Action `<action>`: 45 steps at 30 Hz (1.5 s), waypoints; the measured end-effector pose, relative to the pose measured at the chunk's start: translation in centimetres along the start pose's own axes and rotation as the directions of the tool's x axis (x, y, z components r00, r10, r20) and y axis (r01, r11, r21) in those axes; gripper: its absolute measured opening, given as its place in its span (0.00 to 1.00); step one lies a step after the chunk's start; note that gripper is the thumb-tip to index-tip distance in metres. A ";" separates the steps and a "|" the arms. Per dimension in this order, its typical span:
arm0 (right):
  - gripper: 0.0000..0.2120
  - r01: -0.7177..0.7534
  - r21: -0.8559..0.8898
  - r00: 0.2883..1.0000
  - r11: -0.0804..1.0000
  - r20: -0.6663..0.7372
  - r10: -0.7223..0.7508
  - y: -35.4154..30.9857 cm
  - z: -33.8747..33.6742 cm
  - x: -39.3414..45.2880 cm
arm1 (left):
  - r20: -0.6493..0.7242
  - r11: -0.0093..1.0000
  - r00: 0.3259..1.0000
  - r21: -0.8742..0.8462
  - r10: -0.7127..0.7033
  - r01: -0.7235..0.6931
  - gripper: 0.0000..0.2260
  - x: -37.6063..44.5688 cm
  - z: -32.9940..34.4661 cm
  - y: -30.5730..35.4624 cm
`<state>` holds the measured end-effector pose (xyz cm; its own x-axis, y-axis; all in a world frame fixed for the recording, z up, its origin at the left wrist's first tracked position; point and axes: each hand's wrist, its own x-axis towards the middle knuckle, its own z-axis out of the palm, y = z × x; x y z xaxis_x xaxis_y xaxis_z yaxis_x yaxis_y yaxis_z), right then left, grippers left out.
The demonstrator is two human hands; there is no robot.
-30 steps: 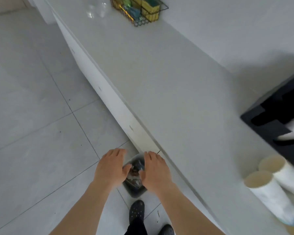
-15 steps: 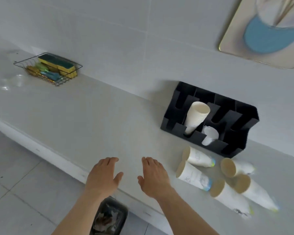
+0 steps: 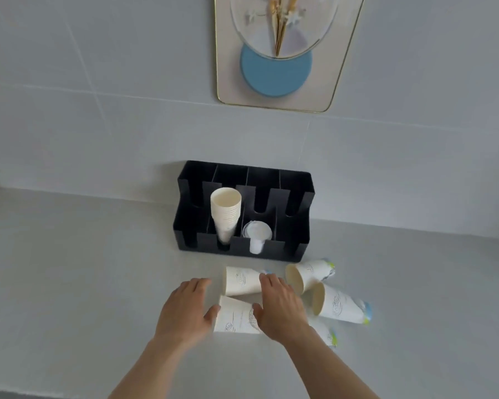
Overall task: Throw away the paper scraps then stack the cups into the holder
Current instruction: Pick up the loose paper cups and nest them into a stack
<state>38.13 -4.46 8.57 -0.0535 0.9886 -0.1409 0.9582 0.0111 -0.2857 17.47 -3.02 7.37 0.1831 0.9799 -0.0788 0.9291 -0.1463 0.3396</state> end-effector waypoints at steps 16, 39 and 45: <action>0.29 -0.014 -0.006 0.998 1.000 0.059 0.014 1.9 2.3 6.2 | 0.288 0.992 0.957 -0.128 0.019 0.018 0.52 4.3 5.4 -1.5; 0.33 -0.196 0.141 0.965 0.970 -0.148 0.216 -1.5 3.8 9.7 | 0.090 0.888 0.966 -0.422 0.243 -0.185 0.42 8.7 1.0 -8.1; 0.38 -0.141 0.440 0.909 0.887 -0.297 0.292 -2.5 2.5 9.6 | 0.015 0.906 0.971 -0.363 0.240 -0.219 0.49 8.6 2.9 -6.3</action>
<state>34.48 4.62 5.53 0.3150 0.9465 0.0703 0.7338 -0.1960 -0.6505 14.15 5.97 1.84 0.4057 0.9140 -0.0085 0.6850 -0.2979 0.6649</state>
